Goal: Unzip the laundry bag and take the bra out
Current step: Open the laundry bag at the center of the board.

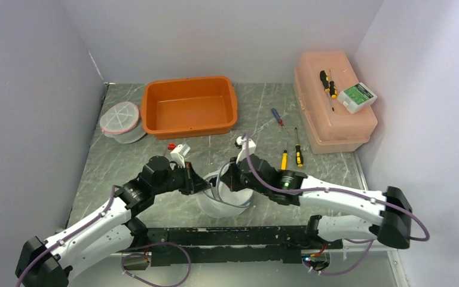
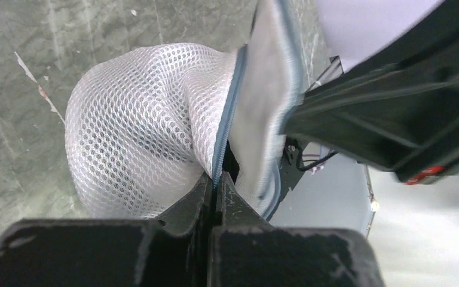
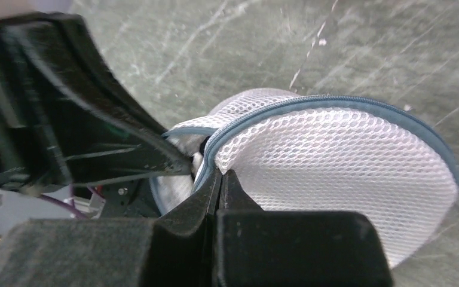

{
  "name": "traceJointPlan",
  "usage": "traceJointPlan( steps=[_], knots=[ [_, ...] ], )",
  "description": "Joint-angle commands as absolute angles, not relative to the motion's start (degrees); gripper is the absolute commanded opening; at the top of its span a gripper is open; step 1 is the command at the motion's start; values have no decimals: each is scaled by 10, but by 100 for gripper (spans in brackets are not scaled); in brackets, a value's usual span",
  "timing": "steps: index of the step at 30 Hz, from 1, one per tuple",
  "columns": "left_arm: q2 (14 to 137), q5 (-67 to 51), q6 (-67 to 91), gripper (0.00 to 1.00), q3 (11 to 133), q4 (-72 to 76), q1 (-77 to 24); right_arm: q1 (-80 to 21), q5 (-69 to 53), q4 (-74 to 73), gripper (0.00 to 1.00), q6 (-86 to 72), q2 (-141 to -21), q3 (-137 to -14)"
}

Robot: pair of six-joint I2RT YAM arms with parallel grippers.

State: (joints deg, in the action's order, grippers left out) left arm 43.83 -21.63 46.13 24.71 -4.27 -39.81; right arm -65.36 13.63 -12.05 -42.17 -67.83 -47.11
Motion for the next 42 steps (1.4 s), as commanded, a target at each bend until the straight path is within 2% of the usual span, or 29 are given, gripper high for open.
traceJointPlan(
  steps=[1, 10, 16, 19, 24, 30, 38, 40, 42],
  knots=[
    [429, -182, 425, 3, 294, -72, -401, -652, 172, -144, 0, -363, -596, -465],
    [473, -78, 402, 3, 320, -7, -400, -607, 88, -99, 0, -228, -471, -429],
    [516, -49, 398, 3, 351, 83, -400, -568, 17, -90, 0, -142, -438, -474],
    [538, -41, 407, 3, 346, 87, -400, -546, 3, -86, 0, -131, -422, -467],
    [537, -1, 447, 3, 282, 93, -399, -489, -37, -42, 0, -166, -374, -385],
    [500, 72, 471, 3, 249, 28, -397, -414, -15, -23, 0, -227, -325, -287],
    [544, 66, 469, 3, 269, -23, -397, -383, 112, -83, 0, -304, -289, -258],
    [548, 61, 466, 3, 270, -19, -397, -384, 138, -107, 20, -308, -278, -268],
    [552, 56, 461, 3, 274, -19, -397, -384, 147, -137, 48, -304, -266, -290]
  ],
)
